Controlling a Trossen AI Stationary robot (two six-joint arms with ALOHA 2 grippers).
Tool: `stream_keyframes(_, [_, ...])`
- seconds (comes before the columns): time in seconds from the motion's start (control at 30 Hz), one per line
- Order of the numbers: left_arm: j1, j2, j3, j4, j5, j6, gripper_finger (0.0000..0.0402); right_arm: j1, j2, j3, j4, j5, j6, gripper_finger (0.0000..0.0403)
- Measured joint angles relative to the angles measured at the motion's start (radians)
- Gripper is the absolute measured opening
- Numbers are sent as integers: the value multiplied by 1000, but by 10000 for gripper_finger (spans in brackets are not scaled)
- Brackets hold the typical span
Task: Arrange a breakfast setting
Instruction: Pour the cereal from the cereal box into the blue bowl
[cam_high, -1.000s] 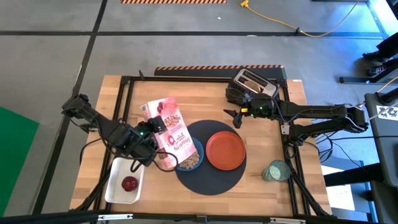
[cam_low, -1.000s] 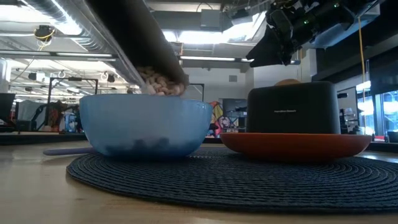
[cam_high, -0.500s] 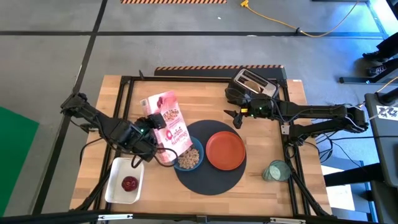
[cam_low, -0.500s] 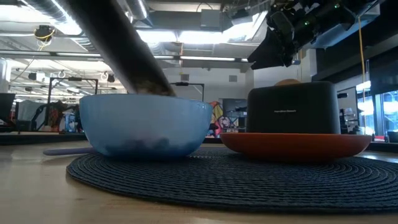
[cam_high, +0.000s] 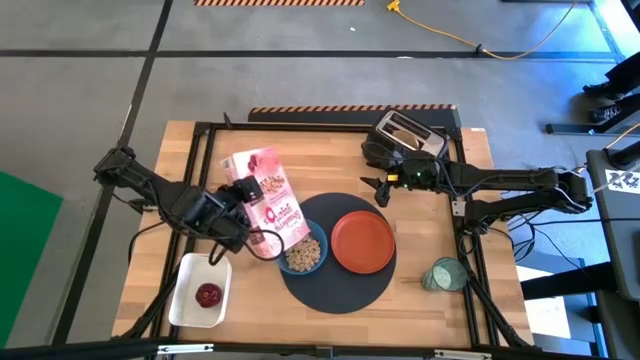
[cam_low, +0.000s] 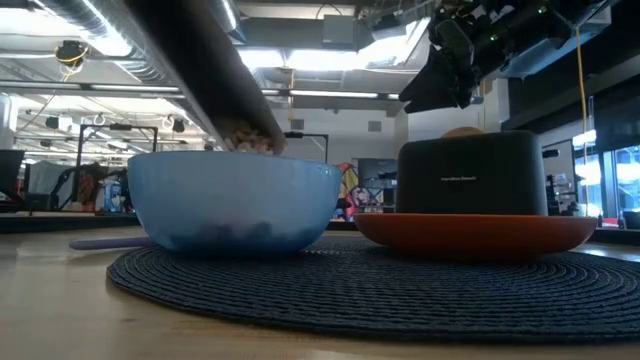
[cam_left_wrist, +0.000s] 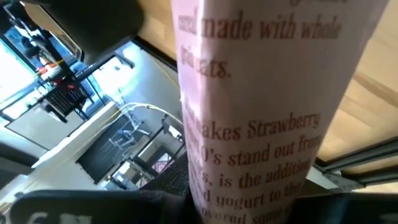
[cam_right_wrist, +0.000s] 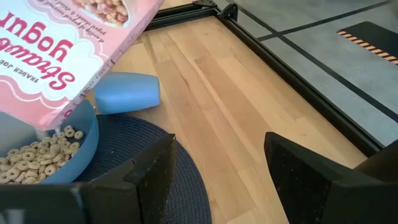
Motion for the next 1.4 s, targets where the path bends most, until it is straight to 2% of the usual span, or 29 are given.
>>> stream_keyframes(0.47, [28,-43,0,0,161,-170,92,0,0,0,-2,-8,4,236])
stream_keyframes(0.77, [45,-215,0,-3,188,-343,92,0,0,0,3,-8,4,236])
stream_keyframes(1.03, [46,-339,0,42,217,-609,92,0,0,0,5,-8,3,236])
stream_keyframes(1.23, [46,-423,-18,213,160,-819,92,0,0,0,13,-8,0,236])
stream_keyframes(1.4, [46,-546,-179,417,10,-986,92,0,0,0,24,-26,-8,236])
